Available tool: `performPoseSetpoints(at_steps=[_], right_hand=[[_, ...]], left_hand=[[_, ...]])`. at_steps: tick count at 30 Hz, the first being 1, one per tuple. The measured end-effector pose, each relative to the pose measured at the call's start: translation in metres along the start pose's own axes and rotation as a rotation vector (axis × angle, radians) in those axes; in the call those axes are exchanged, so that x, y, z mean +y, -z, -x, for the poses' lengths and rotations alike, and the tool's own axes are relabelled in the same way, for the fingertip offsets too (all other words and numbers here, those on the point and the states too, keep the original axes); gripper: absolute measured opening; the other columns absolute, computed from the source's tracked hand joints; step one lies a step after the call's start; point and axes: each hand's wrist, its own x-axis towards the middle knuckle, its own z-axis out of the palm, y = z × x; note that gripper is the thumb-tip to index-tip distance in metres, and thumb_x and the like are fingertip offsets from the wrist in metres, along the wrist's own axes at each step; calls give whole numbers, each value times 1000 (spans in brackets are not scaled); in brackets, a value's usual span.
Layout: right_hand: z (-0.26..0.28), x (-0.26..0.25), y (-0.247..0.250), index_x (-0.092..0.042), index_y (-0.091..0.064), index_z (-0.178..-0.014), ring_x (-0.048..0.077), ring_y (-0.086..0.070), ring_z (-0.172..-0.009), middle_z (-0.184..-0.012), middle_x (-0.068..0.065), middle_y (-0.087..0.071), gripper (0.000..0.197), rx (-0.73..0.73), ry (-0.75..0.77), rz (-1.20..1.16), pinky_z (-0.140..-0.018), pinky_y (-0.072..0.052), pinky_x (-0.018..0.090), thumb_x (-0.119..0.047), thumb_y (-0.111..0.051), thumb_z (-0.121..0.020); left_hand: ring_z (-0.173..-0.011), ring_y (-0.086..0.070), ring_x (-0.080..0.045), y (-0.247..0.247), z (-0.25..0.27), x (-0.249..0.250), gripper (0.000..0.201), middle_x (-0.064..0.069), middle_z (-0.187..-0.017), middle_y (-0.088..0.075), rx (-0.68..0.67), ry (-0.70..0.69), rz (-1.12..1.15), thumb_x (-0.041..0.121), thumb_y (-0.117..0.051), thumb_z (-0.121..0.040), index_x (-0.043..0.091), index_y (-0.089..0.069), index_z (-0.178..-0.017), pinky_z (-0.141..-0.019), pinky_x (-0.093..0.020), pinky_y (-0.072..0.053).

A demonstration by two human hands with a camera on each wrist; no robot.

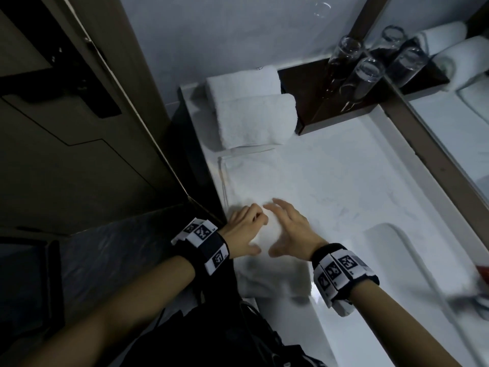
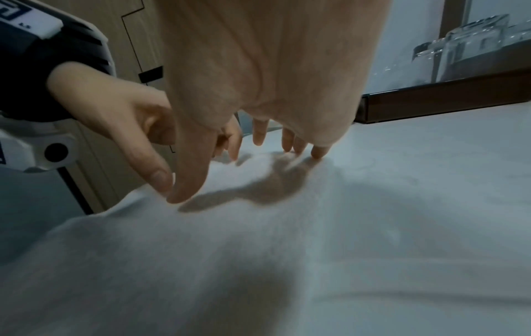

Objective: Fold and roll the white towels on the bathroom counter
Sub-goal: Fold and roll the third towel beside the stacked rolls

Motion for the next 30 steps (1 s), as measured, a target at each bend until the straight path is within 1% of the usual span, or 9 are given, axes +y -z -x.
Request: performPoseSetpoints(at_steps=[6, 10, 13, 16, 18, 24, 27, 29, 30], right_hand=[[26, 5, -10, -23, -25, -139, 21, -18, -140, -152, 1, -11, 101, -52, 24, -24, -115, -22, 38, -26, -86, -58], [37, 11, -21, -15, -37, -114, 18, -17, -140, -149, 2, -14, 81, -69, 71, -56, -113, -25, 35, -28, -89, -52], [42, 16, -30, -22, -41, -96, 22, -20, -139, -155, 2, 1, 73, -97, 91, 66, -110, -30, 31, -36, -90, -43], [45, 21, -38, -28, -36, -101, 24, -9, -140, -153, -3, 18, 83, -153, 134, 202, -111, -21, 30, -44, -88, -38], [47, 23, -38, -28, -33, -107, 24, 0, -142, -151, -6, 25, 85, -178, 144, 269, -112, -20, 31, -41, -87, -42], [46, 20, -28, -17, -42, -105, 26, 8, -145, -157, 9, 13, 50, -197, 176, 288, -113, -12, 31, -24, -72, -65], [47, 17, -26, -17, -46, -95, 28, 1, -146, -157, 10, 9, 37, -178, 152, 298, -113, -18, 31, -21, -71, -68], [50, 16, -28, -17, -45, -99, 28, 1, -145, -157, 12, 12, 44, -198, 153, 324, -114, -16, 31, -26, -75, -67], [52, 16, -29, -15, -44, -105, 28, 3, -145, -156, 13, 15, 52, -218, 159, 360, -116, -12, 32, -30, -76, -67]], left_hand=[[-119, -32, -24, -18, 15, 20, 63, -7, -128, -32, -4, 17, -32, 31, -68, -70, 11, -39, -122, -104, -40, -28], [-109, -37, -24, -32, 28, 34, 65, -6, -121, -36, 22, 36, -37, 38, -72, -66, 12, -38, -115, -91, -34, -30], [-107, -37, -23, -43, 34, 41, 62, -7, -116, -40, -47, 21, -84, 44, -73, -66, 12, -41, -109, -84, -32, -23], [-111, -34, -24, -48, 39, 41, 61, -8, -119, -38, -58, 49, -88, 40, -73, -65, 14, -42, -110, -79, -30, -15], [-111, -34, -23, -49, 41, 39, 64, -8, -120, -37, -52, 52, -84, 37, -74, -63, 13, -40, -112, -82, -31, -18], [-108, -37, -24, -46, 47, 35, 58, -9, -115, -40, -41, 44, -60, 36, -72, -65, 9, -40, -106, -91, -33, -25], [-107, -38, -24, -48, 50, 39, 58, -10, -116, -40, 1, 41, -78, 32, -70, -66, 8, -40, -110, -77, -25, -17], [-107, -38, -25, -47, 53, 42, 47, -12, -117, -41, -1, 33, -91, 30, -65, -71, 5, -44, -106, -67, -23, -9], [-108, -38, -25, -45, 53, 42, 38, -13, -117, -41, -14, 33, -76, 27, -61, -75, 3, -48, -102, -69, -23, -11]])
